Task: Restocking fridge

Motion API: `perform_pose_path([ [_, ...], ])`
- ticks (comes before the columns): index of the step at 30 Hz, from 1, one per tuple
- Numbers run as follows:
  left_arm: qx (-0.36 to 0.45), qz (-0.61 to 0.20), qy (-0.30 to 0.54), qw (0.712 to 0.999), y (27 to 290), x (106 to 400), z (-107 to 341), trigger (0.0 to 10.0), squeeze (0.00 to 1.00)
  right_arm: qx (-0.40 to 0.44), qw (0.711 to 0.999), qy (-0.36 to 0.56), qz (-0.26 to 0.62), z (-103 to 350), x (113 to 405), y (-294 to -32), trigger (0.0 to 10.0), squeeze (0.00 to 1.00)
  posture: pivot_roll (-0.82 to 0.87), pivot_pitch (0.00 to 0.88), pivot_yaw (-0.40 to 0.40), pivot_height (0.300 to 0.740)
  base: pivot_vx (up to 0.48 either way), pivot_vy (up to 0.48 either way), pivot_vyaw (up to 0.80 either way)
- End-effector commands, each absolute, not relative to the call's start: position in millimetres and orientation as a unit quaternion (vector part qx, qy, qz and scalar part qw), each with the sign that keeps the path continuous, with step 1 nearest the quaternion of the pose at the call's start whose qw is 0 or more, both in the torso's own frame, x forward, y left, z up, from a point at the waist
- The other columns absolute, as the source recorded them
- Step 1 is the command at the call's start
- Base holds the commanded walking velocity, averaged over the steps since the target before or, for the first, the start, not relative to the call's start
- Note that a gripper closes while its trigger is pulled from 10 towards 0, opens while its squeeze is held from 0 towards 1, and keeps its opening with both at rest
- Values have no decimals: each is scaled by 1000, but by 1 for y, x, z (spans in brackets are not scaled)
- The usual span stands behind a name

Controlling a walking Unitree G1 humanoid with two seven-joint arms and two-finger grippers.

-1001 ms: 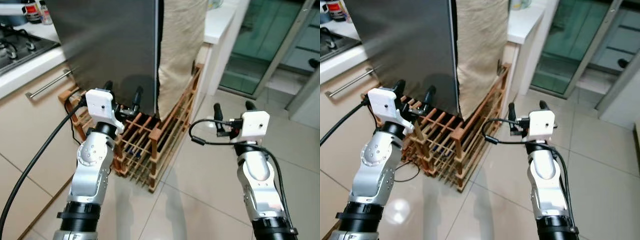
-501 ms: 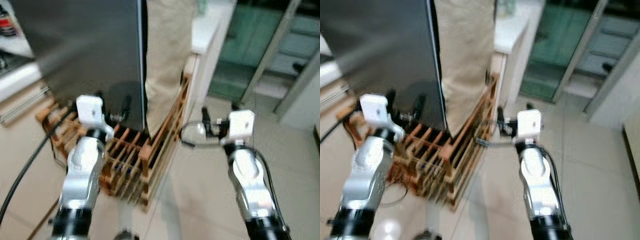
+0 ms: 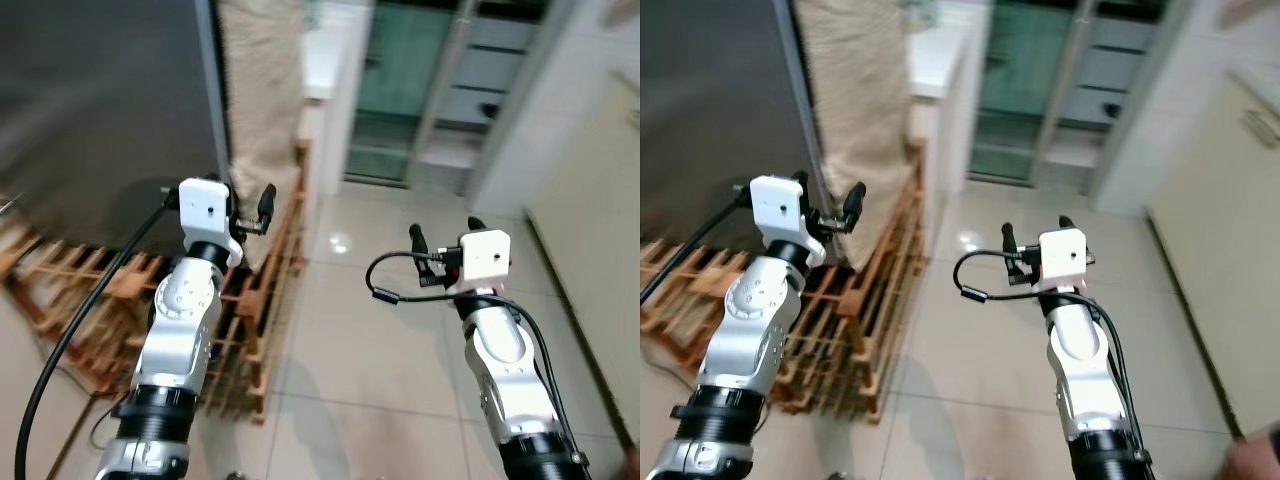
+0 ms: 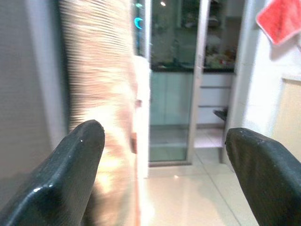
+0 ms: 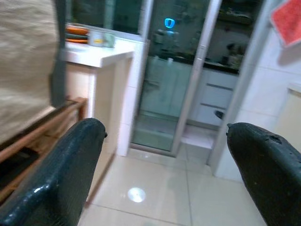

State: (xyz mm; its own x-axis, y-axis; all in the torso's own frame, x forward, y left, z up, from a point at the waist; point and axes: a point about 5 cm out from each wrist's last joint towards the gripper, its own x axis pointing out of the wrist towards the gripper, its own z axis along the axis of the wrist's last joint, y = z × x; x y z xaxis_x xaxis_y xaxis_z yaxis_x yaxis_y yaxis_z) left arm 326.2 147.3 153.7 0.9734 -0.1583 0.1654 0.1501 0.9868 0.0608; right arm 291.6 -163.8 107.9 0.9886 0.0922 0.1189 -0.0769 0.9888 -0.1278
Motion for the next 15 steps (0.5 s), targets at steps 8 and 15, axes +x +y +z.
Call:
perform_pose_path([
  [8,3,-25,-91,996,160,337,166,10000,0,-66,996,-54,41,102,285,-166,10000,0,-133,0,-1,740,0,0,0],
  [15,-2,-22,-98,995,159,337,169,10000,0,-66,996,-49,41,100,283,-166,10000,0,-135,0,0,740,0,0,0],
])
